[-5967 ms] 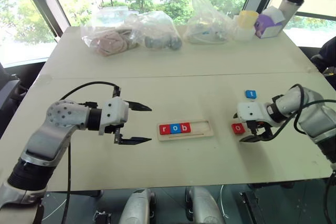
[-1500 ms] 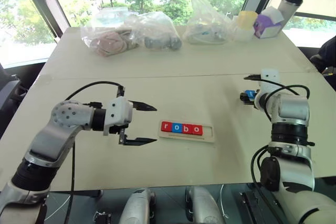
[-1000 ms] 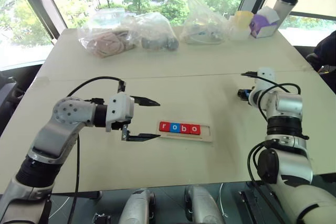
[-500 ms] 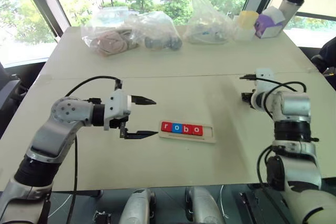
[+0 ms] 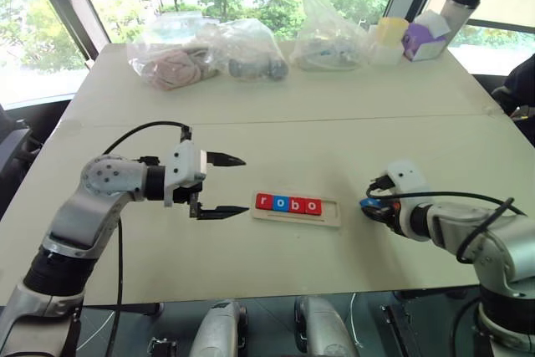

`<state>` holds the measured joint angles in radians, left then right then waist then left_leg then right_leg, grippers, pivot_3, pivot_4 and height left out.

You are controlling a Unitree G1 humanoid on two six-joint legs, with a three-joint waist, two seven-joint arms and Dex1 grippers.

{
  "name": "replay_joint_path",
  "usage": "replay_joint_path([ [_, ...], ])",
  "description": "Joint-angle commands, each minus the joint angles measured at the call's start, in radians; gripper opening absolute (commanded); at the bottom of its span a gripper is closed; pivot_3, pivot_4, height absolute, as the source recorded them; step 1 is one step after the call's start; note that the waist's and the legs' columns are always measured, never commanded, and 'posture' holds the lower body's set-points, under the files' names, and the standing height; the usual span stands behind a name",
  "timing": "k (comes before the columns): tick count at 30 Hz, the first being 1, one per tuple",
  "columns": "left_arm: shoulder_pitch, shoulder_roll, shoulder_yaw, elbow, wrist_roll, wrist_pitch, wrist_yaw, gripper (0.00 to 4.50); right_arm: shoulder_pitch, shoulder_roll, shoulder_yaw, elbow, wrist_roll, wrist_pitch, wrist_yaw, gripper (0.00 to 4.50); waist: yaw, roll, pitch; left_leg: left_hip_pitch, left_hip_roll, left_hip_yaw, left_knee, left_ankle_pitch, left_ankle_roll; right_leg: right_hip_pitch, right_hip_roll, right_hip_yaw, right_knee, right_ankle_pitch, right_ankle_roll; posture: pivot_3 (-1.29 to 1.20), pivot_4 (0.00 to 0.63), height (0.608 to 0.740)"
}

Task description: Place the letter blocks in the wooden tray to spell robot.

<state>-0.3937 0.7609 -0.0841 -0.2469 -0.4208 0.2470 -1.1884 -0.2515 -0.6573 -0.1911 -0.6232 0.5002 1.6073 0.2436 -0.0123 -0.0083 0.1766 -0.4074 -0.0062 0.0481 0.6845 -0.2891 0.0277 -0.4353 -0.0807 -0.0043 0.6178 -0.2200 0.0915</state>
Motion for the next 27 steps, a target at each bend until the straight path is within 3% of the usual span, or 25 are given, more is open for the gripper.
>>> replay_joint_path([
  [1,-0.006,0.000,0.012,-0.013,0.004,-0.020,-0.004,4.50,0.001,-0.015,-0.045,-0.021,0.047,0.007,-0.042,1.15,0.000,0.000,0.000,0.000,0.000,0.000,0.000,0.000,0.000,0.000,0.000,0.000,0.000,0.000,0.000,0.00,0.150,0.740],
  [8,0.003,0.001,0.014,-0.021,0.010,-0.022,-0.004,4.50,0.031,-0.052,-0.072,-0.026,0.159,0.007,-0.125,1.15,0.001,0.000,0.000,0.000,0.000,0.000,0.000,0.000,0.000,0.000,0.000,0.000,0.000,0.000,0.000,0.00,0.150,0.740],
  [14,0.006,0.004,0.016,-0.023,0.011,-0.022,-0.006,4.50,0.023,-0.125,-0.073,-0.036,0.268,0.007,-0.165,4.17,0.001,0.000,0.000,0.000,0.000,0.000,0.000,0.000,0.000,0.000,0.000,0.000,-0.001,0.000,0.000,0.00,0.150,0.740],
  [15,0.004,0.004,0.015,-0.022,0.013,-0.023,-0.007,4.50,0.015,-0.145,-0.068,-0.028,0.281,0.007,-0.167,4.45,0.001,0.000,0.000,0.000,0.000,0.000,0.000,0.000,0.000,0.000,0.000,0.000,-0.001,0.000,0.000,0.00,0.150,0.740],
  [16,0.001,0.004,0.014,-0.019,0.014,-0.024,-0.009,4.50,0.001,-0.168,-0.058,-0.024,0.295,0.007,-0.158,4.45,0.001,0.000,0.000,0.000,0.000,0.000,0.000,0.000,0.000,0.000,0.000,0.000,-0.001,0.000,0.000,0.00,0.150,0.740],
  [19,-0.012,0.002,0.011,-0.010,0.016,-0.025,-0.015,4.50,-0.075,-0.295,-0.005,-0.026,0.348,0.007,-0.032,4.45,-0.001,0.000,0.000,0.000,0.000,0.000,0.000,0.000,0.000,0.000,0.000,0.000,-0.001,0.000,0.000,0.00,0.150,0.740],
  [22,-0.025,0.000,0.005,0.003,0.021,-0.032,-0.023,4.50,-0.117,-0.499,0.074,-0.015,0.344,-0.155,0.223,4.45,0.001,0.001,0.001,0.000,0.000,0.001,0.000,0.000,0.000,-0.001,0.000,0.000,-0.001,0.000,0.000,0.00,0.150,0.740],
  [25,-0.037,-0.004,0.000,0.012,0.023,-0.037,-0.026,4.50,-0.009,-0.729,0.154,0.055,0.144,-0.614,0.611,4.45,0.006,0.001,0.001,-0.001,0.000,-0.001,-0.001,0.000,0.000,0.000,0.001,-0.001,-0.004,-0.001,0.000,0.00,0.150,0.740],
  [27,-0.045,-0.008,-0.003,0.017,0.025,-0.039,-0.027,4.50,0.054,-0.801,0.184,0.127,0.041,-0.844,0.772,4.45,0.002,0.000,0.001,0.000,0.000,-0.001,-0.001,-0.001,0.001,0.001,0.001,-0.001,-0.005,-0.002,0.002,0.00,0.150,0.740],
])
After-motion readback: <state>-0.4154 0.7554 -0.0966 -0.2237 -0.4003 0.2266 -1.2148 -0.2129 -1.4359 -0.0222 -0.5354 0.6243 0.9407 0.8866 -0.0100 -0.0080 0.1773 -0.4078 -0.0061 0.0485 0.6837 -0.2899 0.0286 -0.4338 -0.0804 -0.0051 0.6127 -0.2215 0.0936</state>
